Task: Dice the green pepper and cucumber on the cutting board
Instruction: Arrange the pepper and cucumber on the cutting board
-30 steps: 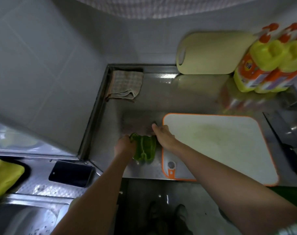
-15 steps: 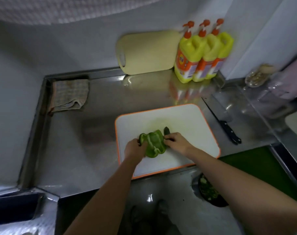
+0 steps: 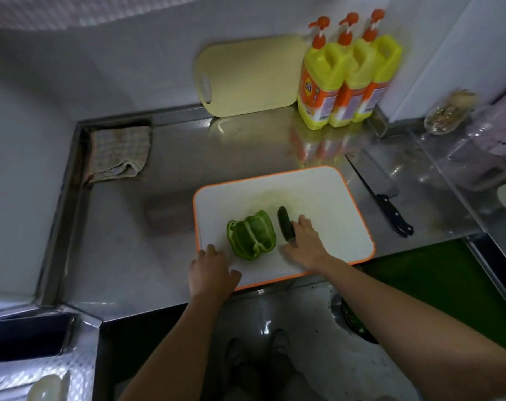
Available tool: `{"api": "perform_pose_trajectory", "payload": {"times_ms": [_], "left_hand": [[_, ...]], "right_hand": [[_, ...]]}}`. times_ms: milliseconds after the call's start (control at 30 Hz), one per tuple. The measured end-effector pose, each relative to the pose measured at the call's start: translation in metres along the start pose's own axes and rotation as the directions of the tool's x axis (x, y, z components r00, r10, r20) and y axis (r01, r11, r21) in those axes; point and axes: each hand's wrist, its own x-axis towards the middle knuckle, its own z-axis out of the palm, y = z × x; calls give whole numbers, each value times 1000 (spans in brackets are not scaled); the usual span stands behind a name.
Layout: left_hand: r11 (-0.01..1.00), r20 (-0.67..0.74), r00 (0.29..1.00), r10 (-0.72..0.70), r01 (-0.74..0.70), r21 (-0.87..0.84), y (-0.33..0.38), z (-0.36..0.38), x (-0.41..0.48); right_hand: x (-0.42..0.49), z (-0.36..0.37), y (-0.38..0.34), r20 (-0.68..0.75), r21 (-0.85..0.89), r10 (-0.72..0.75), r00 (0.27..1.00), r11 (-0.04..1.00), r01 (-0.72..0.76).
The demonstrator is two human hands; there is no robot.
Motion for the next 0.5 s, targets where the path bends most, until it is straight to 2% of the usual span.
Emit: {"api": "perform_pose_trajectory", "payload": {"times_ms": [133,200,300,500], "left_hand": [[997,-33,999,34,-31,73,-2,5,-9],[995,4,1000,26,-26,93,-8,7,-13],[977,71,994,81,-93,193,-17,4,-13],[925,73,984,161,-176,337,-22,2,-12]], "right_hand": [[-6,3,5,-40,36,-20,999,999,21],[-10,7,6,-53,22,-39,998,999,40],[-12,7,5,-23,-28,-51,998,998,50],[-11,6,-2,-2,-84,-39,999,996,39]]}}
